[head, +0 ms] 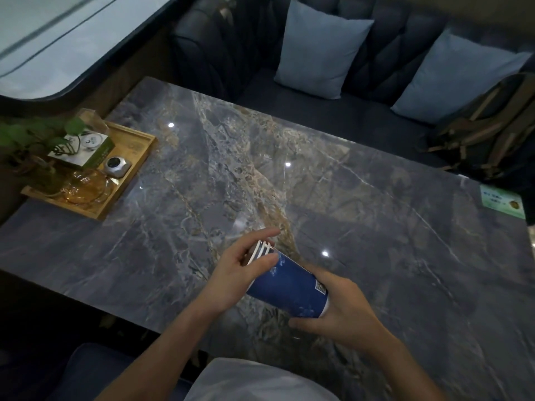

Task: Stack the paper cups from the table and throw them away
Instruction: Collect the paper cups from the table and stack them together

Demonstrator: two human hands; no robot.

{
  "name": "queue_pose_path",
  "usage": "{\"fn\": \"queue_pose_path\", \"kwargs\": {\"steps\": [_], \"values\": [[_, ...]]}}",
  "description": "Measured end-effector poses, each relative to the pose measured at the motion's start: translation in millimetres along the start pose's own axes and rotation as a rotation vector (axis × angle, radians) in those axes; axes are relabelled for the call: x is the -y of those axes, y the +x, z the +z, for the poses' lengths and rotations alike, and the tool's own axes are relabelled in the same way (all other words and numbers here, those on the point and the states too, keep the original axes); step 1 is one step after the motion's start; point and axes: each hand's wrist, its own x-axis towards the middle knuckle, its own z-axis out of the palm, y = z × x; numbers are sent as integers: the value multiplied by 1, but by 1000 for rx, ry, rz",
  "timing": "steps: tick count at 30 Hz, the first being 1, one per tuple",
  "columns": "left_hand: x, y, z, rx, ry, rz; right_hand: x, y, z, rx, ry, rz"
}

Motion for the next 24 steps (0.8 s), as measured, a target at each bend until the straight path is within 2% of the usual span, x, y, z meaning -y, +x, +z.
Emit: {"fn": "queue_pose_path", "kwargs": {"steps": [5,7,17,20,24], "values": [[-6,-4,0,15,-59,33,-1,1,-6,162,186,110],[-6,-5,1,19,-50,33,-3,-1,-5,168,208,120],[-4,-7,50,2,11,-32,-27,-42,-9,-64,-1,-14],[-4,-8,78,3,-2,-45,-43,-62,-21,-99,5,-14],[-8,-11,122,46,96,-65,-74,-92,-42,-134,56,-19]]}}
